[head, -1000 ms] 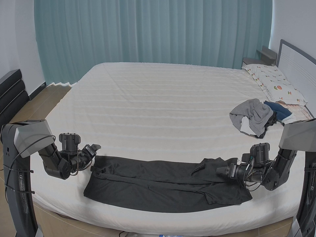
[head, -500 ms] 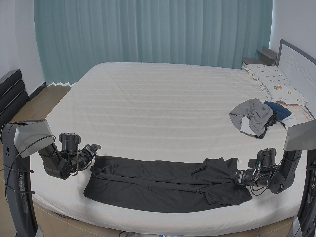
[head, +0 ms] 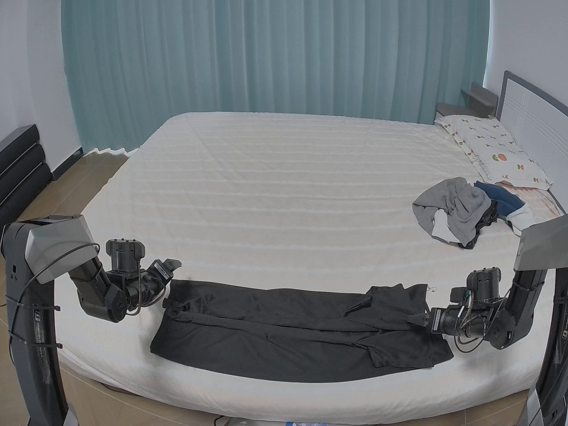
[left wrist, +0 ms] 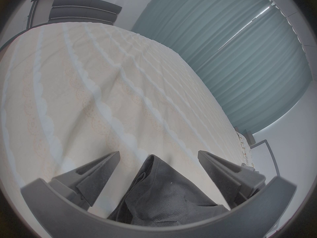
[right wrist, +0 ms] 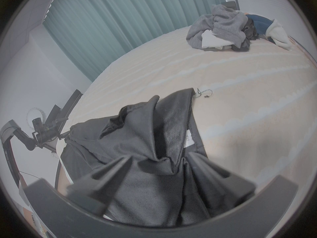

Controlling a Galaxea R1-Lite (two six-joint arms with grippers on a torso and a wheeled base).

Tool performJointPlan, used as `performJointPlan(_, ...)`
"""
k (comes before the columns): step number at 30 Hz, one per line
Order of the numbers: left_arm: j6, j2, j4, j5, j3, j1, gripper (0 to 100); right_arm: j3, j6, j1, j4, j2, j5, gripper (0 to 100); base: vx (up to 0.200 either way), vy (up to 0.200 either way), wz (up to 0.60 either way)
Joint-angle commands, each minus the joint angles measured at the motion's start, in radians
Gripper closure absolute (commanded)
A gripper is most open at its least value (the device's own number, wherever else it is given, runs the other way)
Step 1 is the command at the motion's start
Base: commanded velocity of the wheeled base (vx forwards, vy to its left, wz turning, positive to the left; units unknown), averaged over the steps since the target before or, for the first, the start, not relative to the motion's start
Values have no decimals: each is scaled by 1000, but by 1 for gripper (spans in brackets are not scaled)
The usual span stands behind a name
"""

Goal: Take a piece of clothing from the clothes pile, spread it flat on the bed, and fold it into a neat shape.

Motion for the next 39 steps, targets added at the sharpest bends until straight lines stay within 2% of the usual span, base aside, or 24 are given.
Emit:
performJointPlan(1, 0, 1, 0, 0, 0, 0, 0, -43, 46, 15, 3, -93, -3, 0, 0, 0, 0)
performJointPlan(6, 0, 1, -2, 0, 0, 0, 0, -109, 152, 67, 32, -131, -34, 0, 0, 0, 0)
performJointPlan(9, 0, 1, -5, -2, 0, 0, 0, -177, 316, 158, 80, -105, -69, 0, 0, 0, 0)
performJointPlan(10, 0, 1, -5, -2, 0, 0, 0, -183, 332, 165, 83, -102, -72, 0, 0, 0, 0)
performJointPlan(11, 0, 1, -5, -2, 0, 2, 0, -217, 407, 199, 101, -85, -83, 0, 0, 0, 0)
performJointPlan(13, 0, 1, -5, -2, -2, 2, 0, -252, 454, 236, 143, -64, -86, 0, 0, 0, 0)
performJointPlan(21, 1, 3, -5, 0, -2, 0, 0, -349, 470, 309, 246, 45, -101, 0, 0, 0, 0)
performJointPlan(27, 1, 3, -5, 0, -2, 0, 0, -396, 468, 319, 267, 51, -112, 0, 0, 0, 0)
performJointPlan(31, 1, 3, -3, 0, -3, 0, 0, -476, 471, 319, 377, 56, -112, 0, 0, 0, 0)
performJointPlan(39, 1, 3, -3, 0, -5, 0, 0, -631, 479, 332, 465, 94, -119, 0, 0, 0, 0)
